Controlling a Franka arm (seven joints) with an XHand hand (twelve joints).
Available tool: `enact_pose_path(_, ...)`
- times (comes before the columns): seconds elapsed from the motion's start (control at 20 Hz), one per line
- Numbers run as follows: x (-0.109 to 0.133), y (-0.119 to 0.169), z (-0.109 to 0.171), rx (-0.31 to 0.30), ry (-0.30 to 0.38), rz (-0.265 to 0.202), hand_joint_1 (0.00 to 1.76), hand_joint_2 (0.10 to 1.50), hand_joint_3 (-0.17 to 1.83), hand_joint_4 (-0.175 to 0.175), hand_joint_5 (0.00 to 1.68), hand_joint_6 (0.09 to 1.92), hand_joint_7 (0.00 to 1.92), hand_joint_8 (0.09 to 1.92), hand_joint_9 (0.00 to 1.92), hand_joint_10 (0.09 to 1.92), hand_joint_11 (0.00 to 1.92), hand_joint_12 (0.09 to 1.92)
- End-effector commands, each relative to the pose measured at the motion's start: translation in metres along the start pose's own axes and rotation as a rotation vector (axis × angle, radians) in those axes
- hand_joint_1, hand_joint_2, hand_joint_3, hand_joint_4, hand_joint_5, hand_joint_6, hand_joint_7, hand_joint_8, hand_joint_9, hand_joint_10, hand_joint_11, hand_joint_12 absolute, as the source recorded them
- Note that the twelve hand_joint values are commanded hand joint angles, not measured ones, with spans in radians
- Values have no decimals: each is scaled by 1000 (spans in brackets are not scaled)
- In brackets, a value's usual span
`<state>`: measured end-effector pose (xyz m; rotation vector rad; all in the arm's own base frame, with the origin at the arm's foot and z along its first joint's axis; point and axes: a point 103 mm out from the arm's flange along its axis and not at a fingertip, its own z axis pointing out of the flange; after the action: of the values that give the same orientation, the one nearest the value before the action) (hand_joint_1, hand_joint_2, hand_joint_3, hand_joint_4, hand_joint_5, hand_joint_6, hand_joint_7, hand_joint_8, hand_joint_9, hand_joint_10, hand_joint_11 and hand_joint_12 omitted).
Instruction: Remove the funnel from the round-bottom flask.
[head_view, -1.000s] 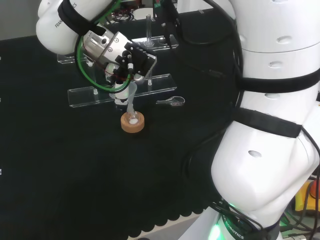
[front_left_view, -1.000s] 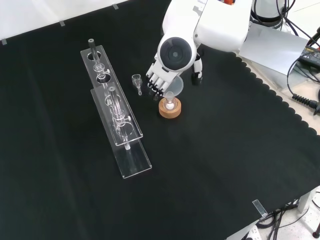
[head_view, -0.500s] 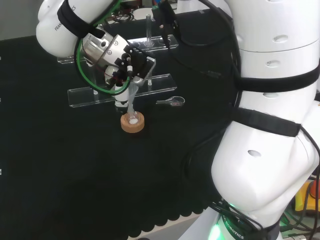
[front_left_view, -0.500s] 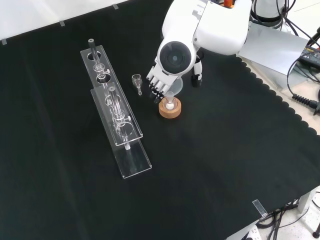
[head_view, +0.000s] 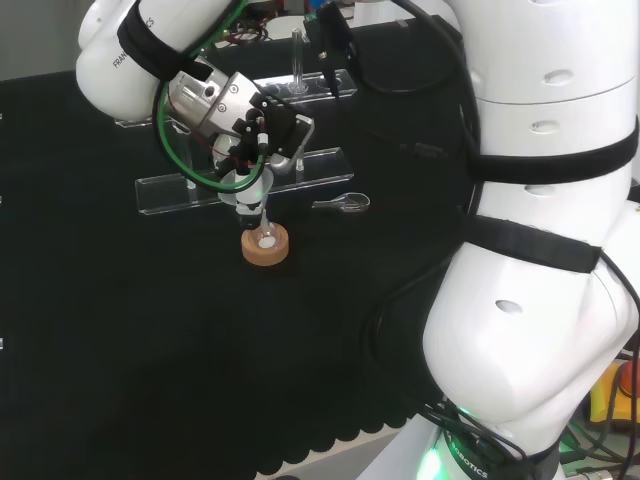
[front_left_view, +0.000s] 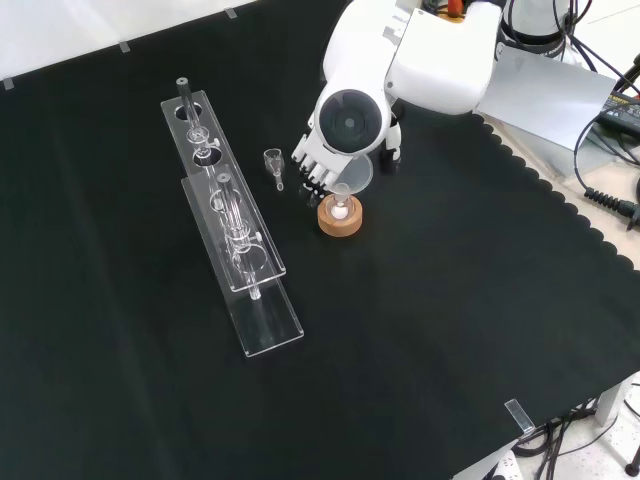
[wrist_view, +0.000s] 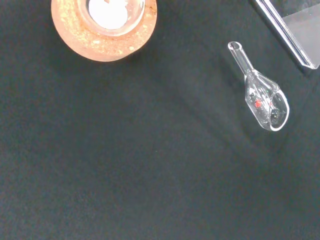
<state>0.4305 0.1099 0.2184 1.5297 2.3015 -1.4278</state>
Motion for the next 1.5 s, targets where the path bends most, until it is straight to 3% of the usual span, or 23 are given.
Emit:
enact_pose_path(0.05, -5, -1, 3, -55, -15, 11, 600, 764, 252, -45, 275, 87, 77, 666, 517, 645, 421, 1338)
enact_pose_path(0.35, -3, -3, 4, -140, -27, 27, 628, 804, 364, -21, 520, 87, 307, 629, 710, 541, 500, 1291)
enact_pose_path(0.5, -6, -4, 6, -175, 4, 21, 646, 824, 424, 12, 676, 351, 459, 578, 832, 465, 562, 1261)
enact_pose_path(0.6, -12, -6, 7, -181, 22, 28, 656, 830, 449, 20, 681, 560, 509, 563, 879, 432, 593, 1240)
enact_pose_path(0.75, -20, -12, 1, -175, 48, 42, 663, 834, 465, 20, 678, 685, 533, 563, 905, 418, 618, 1227)
enact_pose_path(1.05, -39, -30, -17, -156, 49, 67, 670, 834, 476, 12, 666, 740, 546, 572, 943, 420, 643, 1214)
enact_pose_path(1.5, -58, -50, -21, -136, 61, 90, 678, 832, 483, 3, 657, 762, 555, 583, 985, 420, 653, 1192)
